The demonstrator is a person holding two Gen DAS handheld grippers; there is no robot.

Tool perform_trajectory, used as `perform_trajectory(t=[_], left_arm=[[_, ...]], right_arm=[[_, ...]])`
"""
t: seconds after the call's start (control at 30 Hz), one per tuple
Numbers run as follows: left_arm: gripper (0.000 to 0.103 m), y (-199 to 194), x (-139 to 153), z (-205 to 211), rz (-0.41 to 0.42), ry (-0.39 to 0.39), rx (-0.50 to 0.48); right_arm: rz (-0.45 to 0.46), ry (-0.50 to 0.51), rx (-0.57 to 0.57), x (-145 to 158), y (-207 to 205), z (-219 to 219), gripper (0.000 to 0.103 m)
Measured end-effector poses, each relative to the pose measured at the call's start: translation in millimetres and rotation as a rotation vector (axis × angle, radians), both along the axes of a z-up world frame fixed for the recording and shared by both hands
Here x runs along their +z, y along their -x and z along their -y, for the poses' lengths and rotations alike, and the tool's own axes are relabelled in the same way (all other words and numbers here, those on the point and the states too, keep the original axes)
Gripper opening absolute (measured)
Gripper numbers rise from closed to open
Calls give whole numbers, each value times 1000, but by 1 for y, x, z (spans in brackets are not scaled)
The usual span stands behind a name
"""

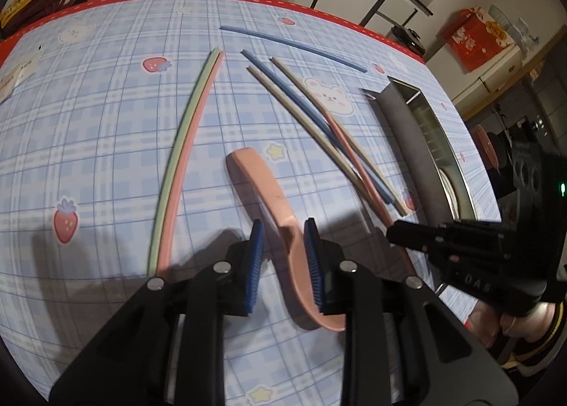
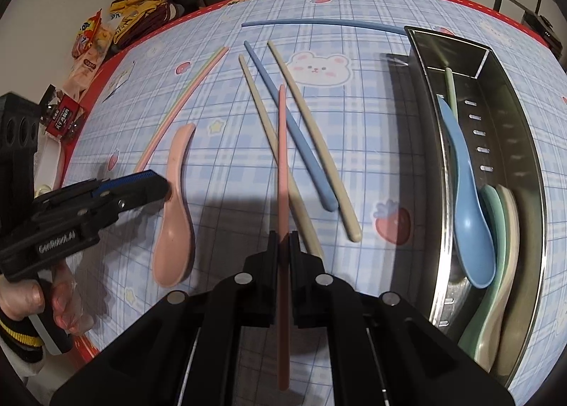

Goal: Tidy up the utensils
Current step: 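Grasp a pink chopstick with the right tool while the left tool grasps the pink spoon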

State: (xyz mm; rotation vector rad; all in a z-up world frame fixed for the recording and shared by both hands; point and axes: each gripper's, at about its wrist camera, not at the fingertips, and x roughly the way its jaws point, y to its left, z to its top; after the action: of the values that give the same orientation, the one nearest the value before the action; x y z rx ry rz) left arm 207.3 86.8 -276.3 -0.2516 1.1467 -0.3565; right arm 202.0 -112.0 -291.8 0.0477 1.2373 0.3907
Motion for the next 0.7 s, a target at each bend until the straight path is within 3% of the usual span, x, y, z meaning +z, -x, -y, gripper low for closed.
perform_trajectory(t=[0.2,0.37,0.7], left_arm=[[25,-14,-10,-3,-18,54,74],[22,-20,-19,5,-40,87,76],[11,-6,-21,17,-38,52,39]], right_arm=[[0,6,6,-1,6,3,6],[-11,15,7,-5,12,5,6],[-21,17,20,-7,20,4,6]])
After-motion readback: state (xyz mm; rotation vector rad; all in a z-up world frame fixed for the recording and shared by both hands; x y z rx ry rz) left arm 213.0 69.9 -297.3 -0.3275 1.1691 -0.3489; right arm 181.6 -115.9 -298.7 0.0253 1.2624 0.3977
